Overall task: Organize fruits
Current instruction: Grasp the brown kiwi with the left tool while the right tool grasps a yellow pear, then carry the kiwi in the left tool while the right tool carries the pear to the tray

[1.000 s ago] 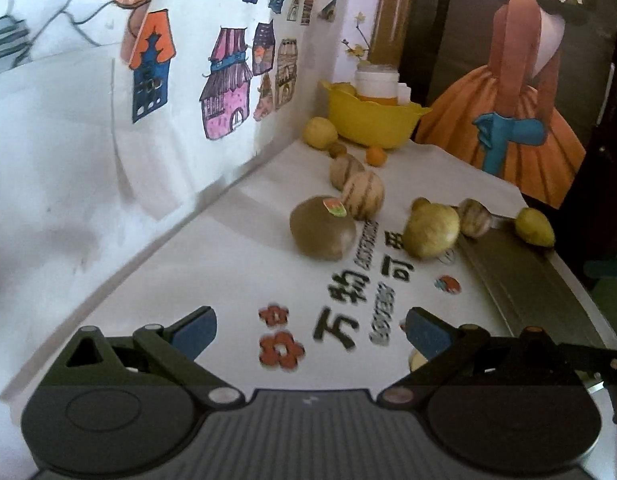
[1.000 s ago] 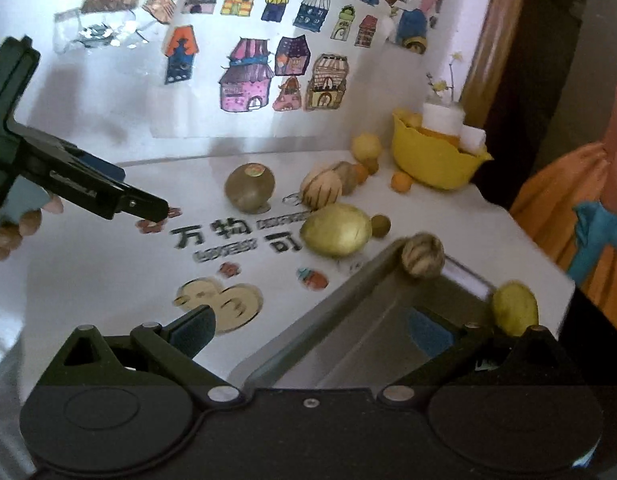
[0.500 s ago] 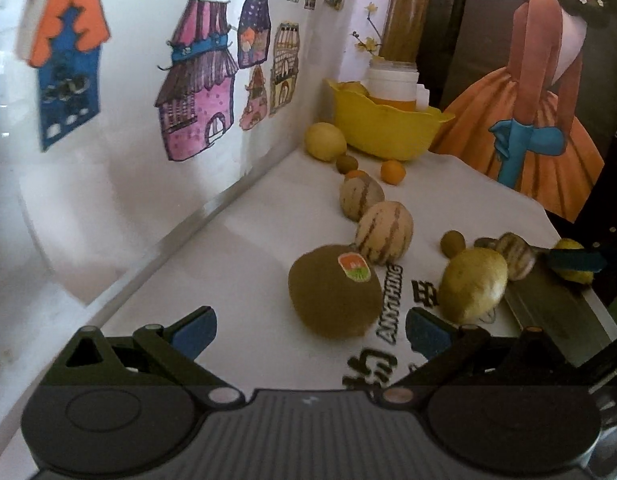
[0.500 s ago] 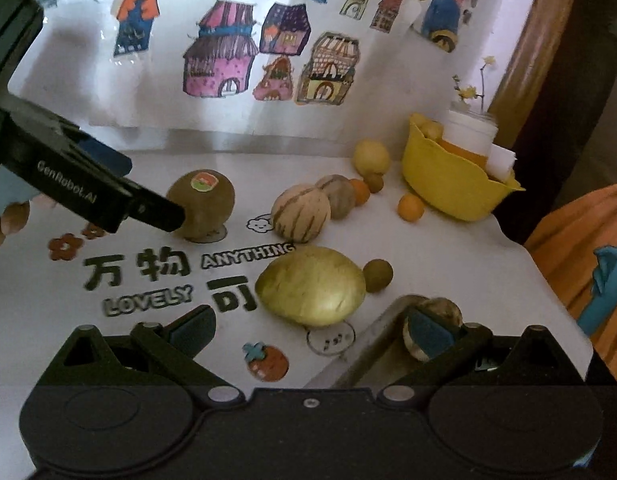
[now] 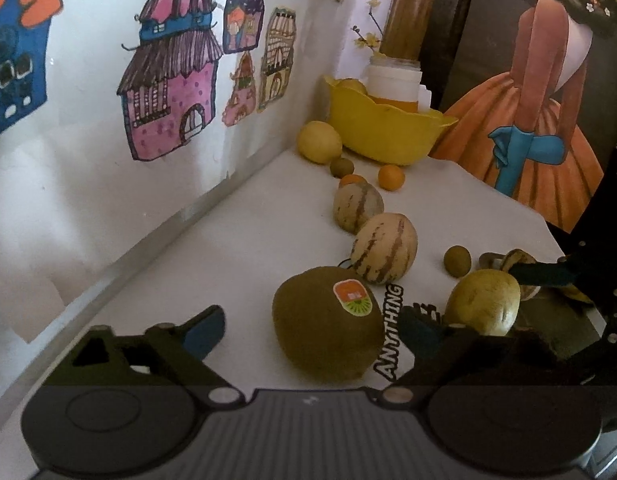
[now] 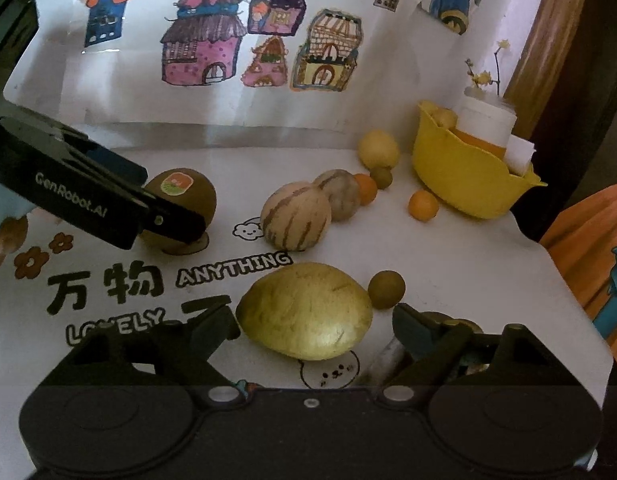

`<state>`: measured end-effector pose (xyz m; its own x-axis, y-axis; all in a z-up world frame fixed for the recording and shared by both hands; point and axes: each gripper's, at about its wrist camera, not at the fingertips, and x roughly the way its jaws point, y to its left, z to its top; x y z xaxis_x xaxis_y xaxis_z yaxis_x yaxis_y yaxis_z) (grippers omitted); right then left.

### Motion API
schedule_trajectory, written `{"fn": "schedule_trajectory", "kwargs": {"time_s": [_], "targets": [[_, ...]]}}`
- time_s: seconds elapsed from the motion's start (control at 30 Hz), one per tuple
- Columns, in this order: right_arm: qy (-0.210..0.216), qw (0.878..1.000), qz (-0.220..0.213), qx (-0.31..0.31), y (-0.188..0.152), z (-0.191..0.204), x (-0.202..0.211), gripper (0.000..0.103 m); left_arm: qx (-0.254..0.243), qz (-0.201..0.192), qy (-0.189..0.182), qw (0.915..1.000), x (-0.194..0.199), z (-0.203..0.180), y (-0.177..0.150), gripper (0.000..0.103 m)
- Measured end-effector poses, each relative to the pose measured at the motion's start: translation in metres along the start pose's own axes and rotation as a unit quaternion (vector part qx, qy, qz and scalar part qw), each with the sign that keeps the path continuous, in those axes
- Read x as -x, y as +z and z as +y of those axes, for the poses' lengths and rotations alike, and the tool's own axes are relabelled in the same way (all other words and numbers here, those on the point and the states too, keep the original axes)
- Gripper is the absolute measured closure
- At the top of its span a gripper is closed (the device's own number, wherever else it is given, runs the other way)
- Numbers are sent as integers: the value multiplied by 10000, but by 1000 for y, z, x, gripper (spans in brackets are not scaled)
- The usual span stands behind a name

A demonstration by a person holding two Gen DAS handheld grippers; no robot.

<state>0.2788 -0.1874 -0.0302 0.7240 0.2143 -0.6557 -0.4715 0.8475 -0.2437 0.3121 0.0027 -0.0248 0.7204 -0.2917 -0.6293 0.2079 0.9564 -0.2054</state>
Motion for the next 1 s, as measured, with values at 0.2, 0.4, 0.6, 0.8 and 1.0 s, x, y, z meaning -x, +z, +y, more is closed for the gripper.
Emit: {"fn": "schedule_trajectory", "kwargs": {"time_s": [0.2, 0.4, 0.6, 0.8, 1.0], "targets": [[172, 9996, 33, -210, 0, -4, -6, 26, 76, 60, -97, 9999, -5, 3, 1, 24], [191, 9994, 32, -292, -1, -6, -8, 26, 135, 85, -276, 9995, -8, 4, 3, 34], [187, 9989, 112, -411, -3, -10, -14, 27, 94, 23, -240, 9997, -8, -1, 1, 39], [139, 9990, -4, -421, -6, -9, -13, 29, 196, 37, -182, 9996, -6, 0, 1, 39], [296, 9975, -205, -602, -12, -10, -5, 29, 179, 28, -160, 9997, 2, -3, -2, 39]]}}
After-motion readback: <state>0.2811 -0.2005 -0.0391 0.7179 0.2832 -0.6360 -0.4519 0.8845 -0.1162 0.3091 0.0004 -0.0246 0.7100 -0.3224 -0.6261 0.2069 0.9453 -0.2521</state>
